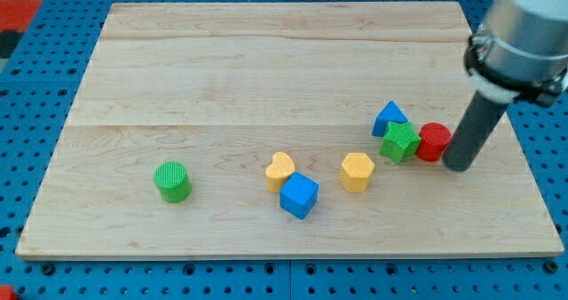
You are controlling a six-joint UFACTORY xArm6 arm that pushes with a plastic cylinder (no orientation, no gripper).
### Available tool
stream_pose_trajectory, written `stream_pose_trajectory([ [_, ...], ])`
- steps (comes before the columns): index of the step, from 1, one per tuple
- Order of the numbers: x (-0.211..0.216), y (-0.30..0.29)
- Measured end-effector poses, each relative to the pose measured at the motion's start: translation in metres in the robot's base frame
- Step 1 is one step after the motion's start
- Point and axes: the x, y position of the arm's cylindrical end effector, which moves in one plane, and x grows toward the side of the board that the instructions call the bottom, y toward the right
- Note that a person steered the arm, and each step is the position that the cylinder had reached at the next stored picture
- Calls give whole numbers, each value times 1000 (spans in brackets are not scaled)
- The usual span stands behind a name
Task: Move the arm towards the bottom of the board
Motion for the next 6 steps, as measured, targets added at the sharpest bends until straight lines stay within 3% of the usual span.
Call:
stream_pose_trajectory([
  [2,-28,-64],
  [3,5,-32],
  [4,81,-51],
  [5,123,-128],
  [6,110,-174],
])
